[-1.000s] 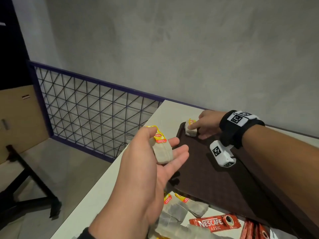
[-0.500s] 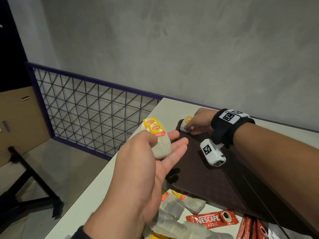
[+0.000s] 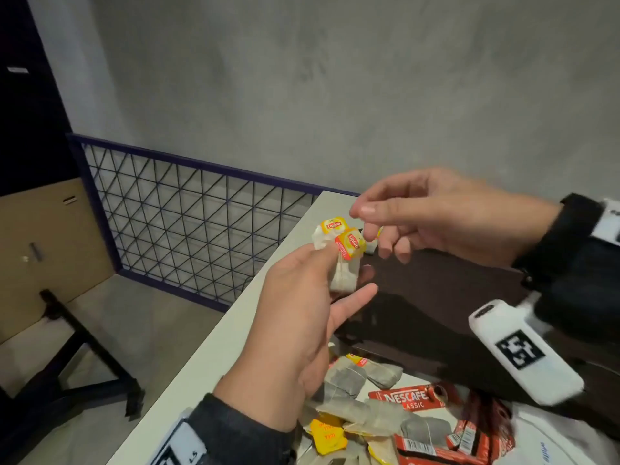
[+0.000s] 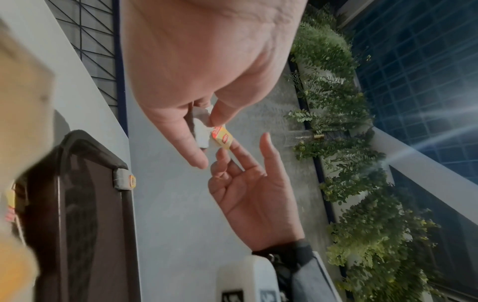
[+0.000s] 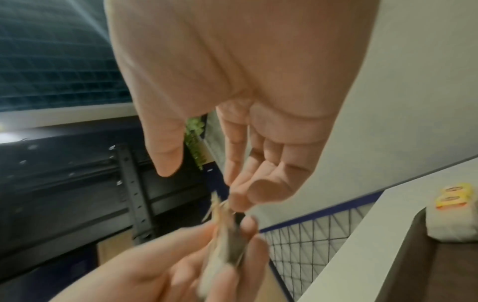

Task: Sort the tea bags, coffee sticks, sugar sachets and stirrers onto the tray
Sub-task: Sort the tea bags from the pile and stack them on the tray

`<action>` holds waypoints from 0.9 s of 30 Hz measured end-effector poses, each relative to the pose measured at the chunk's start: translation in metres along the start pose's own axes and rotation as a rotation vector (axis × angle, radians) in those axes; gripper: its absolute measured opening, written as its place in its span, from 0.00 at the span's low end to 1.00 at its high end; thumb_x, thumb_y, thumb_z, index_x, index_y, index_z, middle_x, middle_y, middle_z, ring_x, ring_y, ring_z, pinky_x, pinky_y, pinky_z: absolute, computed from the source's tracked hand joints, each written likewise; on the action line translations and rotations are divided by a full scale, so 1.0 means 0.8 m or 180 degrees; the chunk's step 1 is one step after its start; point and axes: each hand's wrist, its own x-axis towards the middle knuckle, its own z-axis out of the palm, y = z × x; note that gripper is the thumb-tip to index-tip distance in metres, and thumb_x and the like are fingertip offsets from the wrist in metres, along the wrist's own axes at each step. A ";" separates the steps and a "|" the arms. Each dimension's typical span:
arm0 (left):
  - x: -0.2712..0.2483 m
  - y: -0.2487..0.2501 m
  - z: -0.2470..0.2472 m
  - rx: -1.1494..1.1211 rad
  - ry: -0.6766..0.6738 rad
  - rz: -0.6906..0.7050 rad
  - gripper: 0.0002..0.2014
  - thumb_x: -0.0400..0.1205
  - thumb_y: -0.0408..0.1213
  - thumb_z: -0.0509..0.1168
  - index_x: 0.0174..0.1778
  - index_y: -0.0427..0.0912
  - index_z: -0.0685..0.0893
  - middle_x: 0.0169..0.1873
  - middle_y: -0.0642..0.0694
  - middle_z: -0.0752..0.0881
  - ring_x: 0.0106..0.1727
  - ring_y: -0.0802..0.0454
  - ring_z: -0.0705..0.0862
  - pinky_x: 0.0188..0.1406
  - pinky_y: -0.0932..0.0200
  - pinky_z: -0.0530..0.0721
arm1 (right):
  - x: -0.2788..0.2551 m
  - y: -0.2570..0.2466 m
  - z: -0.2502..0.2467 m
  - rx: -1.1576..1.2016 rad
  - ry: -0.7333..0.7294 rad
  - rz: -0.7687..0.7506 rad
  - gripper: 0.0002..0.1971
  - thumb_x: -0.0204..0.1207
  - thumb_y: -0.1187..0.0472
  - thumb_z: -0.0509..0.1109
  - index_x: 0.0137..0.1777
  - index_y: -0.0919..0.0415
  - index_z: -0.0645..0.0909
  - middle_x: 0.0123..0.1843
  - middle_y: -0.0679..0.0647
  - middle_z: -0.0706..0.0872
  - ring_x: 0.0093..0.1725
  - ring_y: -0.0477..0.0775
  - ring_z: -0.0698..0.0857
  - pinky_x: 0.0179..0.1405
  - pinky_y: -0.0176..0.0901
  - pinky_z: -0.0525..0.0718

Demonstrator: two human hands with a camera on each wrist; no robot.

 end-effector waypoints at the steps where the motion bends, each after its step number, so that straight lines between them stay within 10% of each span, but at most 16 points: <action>1: -0.001 0.000 0.001 0.0020 -0.0042 0.0008 0.10 0.90 0.36 0.65 0.60 0.39 0.91 0.50 0.37 0.95 0.51 0.44 0.95 0.46 0.51 0.94 | -0.009 0.000 0.009 -0.0187 0.0060 -0.0062 0.23 0.63 0.54 0.87 0.55 0.63 0.87 0.41 0.61 0.89 0.34 0.54 0.87 0.32 0.43 0.82; 5: -0.006 0.000 0.005 0.0121 -0.0260 0.0024 0.11 0.90 0.37 0.64 0.61 0.40 0.91 0.53 0.39 0.95 0.52 0.44 0.95 0.47 0.52 0.93 | -0.026 0.010 0.030 -0.0801 0.0530 -0.0479 0.15 0.71 0.65 0.82 0.55 0.60 0.85 0.41 0.67 0.90 0.38 0.70 0.92 0.33 0.50 0.85; 27: -0.013 0.000 0.010 0.0458 -0.0675 -0.0038 0.13 0.90 0.42 0.65 0.63 0.40 0.90 0.51 0.39 0.94 0.50 0.42 0.95 0.38 0.54 0.92 | -0.060 0.009 0.013 -0.1087 0.1052 -0.0535 0.07 0.80 0.65 0.76 0.50 0.54 0.94 0.38 0.57 0.92 0.33 0.52 0.86 0.37 0.53 0.87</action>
